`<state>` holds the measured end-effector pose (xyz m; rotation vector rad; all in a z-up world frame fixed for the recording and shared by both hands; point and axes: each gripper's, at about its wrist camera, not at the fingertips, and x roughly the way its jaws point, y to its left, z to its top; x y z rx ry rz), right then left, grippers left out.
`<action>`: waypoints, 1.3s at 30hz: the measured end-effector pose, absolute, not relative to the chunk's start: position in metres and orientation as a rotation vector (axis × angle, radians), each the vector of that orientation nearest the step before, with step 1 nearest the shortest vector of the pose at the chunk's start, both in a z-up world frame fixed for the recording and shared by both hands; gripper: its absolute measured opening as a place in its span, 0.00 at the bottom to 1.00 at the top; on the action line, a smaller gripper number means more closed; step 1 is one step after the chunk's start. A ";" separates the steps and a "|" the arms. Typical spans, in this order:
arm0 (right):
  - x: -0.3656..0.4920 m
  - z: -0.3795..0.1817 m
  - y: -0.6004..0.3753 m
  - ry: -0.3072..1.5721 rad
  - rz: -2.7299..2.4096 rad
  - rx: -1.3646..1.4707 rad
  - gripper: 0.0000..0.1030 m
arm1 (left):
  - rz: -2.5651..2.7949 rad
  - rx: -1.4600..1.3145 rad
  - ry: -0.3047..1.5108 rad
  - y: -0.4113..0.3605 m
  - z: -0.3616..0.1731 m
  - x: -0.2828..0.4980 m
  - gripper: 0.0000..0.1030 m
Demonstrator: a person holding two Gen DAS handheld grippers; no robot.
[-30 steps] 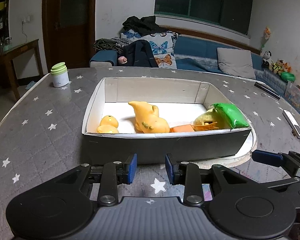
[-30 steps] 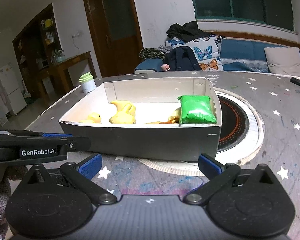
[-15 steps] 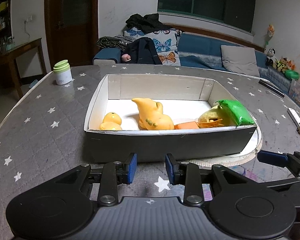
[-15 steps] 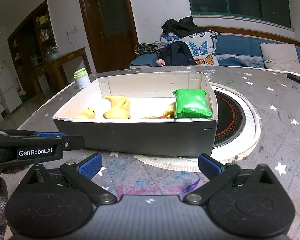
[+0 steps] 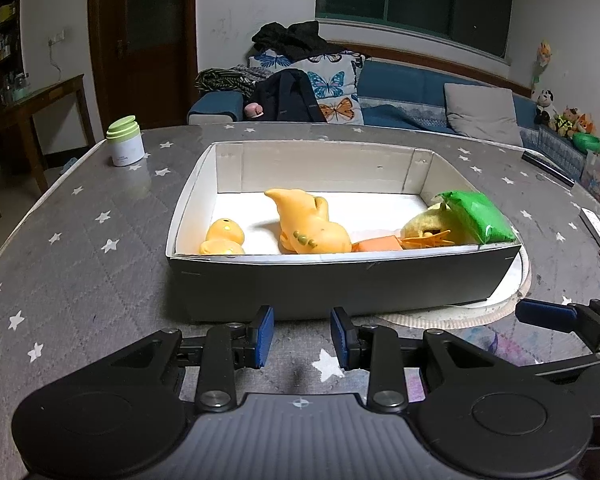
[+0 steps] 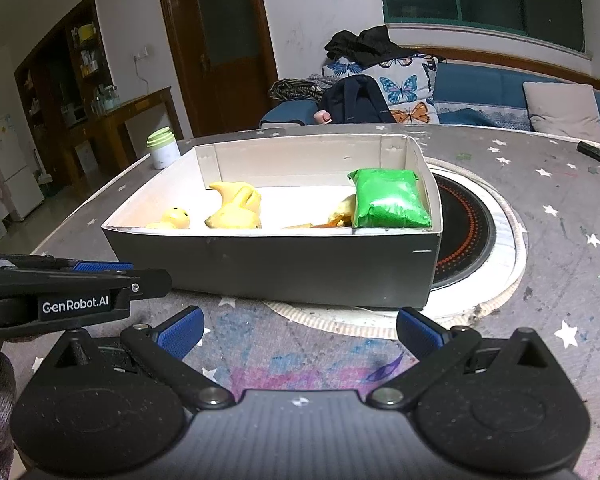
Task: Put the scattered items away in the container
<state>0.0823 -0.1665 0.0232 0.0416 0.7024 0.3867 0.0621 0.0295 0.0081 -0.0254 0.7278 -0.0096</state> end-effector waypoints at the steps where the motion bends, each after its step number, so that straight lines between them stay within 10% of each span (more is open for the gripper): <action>1: 0.082 0.023 -0.166 0.704 0.387 0.042 1.00 | -0.010 -0.026 0.729 0.029 0.008 0.062 0.33; 39: 0.096 0.011 -0.162 0.741 0.380 0.027 1.00 | 0.018 0.021 0.747 0.027 -0.001 0.074 0.33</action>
